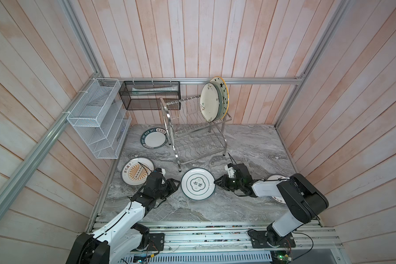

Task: Load plates into a dish rack
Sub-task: Place the plate at the center of the table.

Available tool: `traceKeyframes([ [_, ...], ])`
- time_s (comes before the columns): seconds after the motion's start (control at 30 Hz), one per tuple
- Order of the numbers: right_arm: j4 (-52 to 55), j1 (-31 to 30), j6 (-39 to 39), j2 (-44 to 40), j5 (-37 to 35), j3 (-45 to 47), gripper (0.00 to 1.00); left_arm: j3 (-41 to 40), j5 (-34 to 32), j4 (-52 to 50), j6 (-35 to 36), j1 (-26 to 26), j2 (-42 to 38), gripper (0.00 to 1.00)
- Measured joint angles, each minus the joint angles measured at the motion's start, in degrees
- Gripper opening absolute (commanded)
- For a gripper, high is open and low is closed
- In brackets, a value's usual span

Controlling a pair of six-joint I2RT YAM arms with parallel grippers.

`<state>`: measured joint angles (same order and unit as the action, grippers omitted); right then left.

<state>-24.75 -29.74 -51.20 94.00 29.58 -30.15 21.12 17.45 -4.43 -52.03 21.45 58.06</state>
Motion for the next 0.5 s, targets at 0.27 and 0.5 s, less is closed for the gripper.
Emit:
traceKeyframes([
  [0.27, -5.68, 0.59, 0.44, 3.74, 3.41, -0.11, 0.29, 0.00, -0.09, 3.13, 1.07, 0.90, 7.28, 0.44],
  [0.5, -9.44, 0.63, 0.20, 5.64, 5.64, -0.11, 0.32, -0.02, 0.26, 8.48, 1.70, 1.92, 13.49, 0.43],
])
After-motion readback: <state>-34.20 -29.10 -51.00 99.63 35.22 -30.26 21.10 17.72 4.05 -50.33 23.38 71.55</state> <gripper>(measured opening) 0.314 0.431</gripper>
